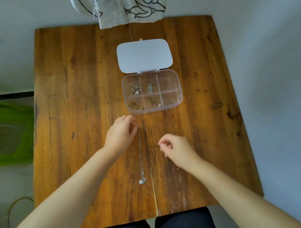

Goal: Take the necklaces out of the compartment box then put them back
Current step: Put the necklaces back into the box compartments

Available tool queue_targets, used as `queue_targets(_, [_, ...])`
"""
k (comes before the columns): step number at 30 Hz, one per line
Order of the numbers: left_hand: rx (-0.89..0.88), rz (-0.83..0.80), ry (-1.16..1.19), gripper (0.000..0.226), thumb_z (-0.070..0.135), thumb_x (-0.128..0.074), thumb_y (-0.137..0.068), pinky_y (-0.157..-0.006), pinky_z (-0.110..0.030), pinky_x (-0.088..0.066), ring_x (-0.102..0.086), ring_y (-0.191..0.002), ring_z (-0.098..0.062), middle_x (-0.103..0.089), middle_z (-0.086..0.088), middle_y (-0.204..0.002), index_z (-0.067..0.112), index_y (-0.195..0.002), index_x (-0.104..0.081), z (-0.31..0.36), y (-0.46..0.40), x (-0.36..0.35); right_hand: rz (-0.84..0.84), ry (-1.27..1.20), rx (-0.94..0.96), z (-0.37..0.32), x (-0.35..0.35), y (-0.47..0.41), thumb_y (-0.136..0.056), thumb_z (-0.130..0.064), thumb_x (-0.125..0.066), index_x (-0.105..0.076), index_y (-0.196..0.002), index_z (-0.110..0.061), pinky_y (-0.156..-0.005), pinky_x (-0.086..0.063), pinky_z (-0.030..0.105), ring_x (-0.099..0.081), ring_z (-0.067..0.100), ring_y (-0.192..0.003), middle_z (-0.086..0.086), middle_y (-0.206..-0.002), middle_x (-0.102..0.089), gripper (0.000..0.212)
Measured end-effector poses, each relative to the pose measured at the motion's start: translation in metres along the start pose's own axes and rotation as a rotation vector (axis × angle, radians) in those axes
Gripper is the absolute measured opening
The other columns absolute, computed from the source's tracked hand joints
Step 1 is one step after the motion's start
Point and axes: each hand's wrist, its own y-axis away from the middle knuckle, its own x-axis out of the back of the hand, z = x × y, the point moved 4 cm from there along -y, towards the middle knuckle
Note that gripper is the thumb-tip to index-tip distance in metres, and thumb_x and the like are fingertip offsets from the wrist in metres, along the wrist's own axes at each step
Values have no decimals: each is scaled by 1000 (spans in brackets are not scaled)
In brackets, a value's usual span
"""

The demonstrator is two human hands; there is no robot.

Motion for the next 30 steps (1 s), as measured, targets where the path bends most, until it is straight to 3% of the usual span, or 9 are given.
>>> queue_targets(2, [4, -47, -47, 25, 17, -56, -88, -74, -39, -47, -50, -96, -28, -55, -12, -99, 7, -111, -53, -4, 2, -10, -46, -11, -83, 9, -29, 17, -94, -14, -51, -64, -102, -13, -66, -52, 20, -61, 11, -69, -8, -76, -60, 16])
queue_targets(4, [-20, -105, -137, 23, 15, -54, -89, -80, -41, -46, -46, -100, -31, -52, -16, -105, 3, -108, -52, -2, -2, -16, -31, -27, -143, 14, -50, 29, -95, -14, -49, -64, -104, -12, -71, -55, 25, -65, 15, -75, -2, -81, -64, 17])
queue_targets(8, [-77, -219, -245, 8, 8, -47, -91, -75, -42, -45, -46, -96, -33, -51, -17, -102, 2, -95, -51, 4, -12, -21, 23, 11, -146, 12, -81, 46, -95, -19, -51, -62, -109, -13, -72, -53, 21, -57, 6, -73, -6, -88, -59, 19])
queue_targets(13, [-145, -261, -265, 10, 10, -47, -91, -72, -40, -43, -47, -96, -32, -51, -17, -99, 1, -93, -51, 4, -14, -19, 138, 340, -27, -3, -109, 56, -92, -34, -53, -56, -114, -16, -72, -49, 27, -58, 15, -96, -1, -108, -59, 28])
queue_targets(18, [-185, -269, -233, 9, 6, -44, -90, -68, -34, -38, -50, -91, -32, -53, -17, -94, 2, -89, -52, 3, -13, -17, 231, 380, -2, -10, -124, 59, -94, -19, -51, -62, -104, -10, -70, -52, 31, -61, 21, -89, 7, -99, -63, 17])
queue_targets(23, [49, -234, 243, 5, 12, -51, -87, -58, -25, -44, -58, -76, -21, -62, -5, -84, 9, -83, -54, -4, -10, -1, 226, 64, -120, -2, -111, 61, -98, -16, -45, -61, -114, -12, -77, -51, 19, -59, 10, -91, -1, -109, -60, 23])
queue_targets(25, [188, -204, 554, 10, 11, -50, -89, -61, -20, -51, -66, -73, -17, -68, -4, -80, 11, -79, -53, -5, -7, 7, 272, -176, -210, 3, -95, 68, -96, -15, -49, -62, -113, -13, -72, -54, 16, -64, 7, -82, -2, -99, -66, 21])
queue_targets(27, [294, -186, 858, 14, 8, -47, -91, -67, -26, -57, -68, -71, -18, -69, -8, -79, 10, -77, -51, -2, -7, 16, 314, -369, -281, 9, -76, 74, -95, -14, -51, -64, -108, -12, -68, -56, 19, -68, 10, -74, -3, -86, -69, 19])
queue_targets(30, [321, -179, 1004, 15, 7, -46, -92, -61, -27, -57, -65, -64, -18, -66, -9, -75, 10, -79, -52, 11, -11, 27, 324, -544, -323, 15, -52, 80, -94, -10, -51, -65, -106, -15, -67, -55, 17, -69, 10, -76, -3, -86, -70, 19])
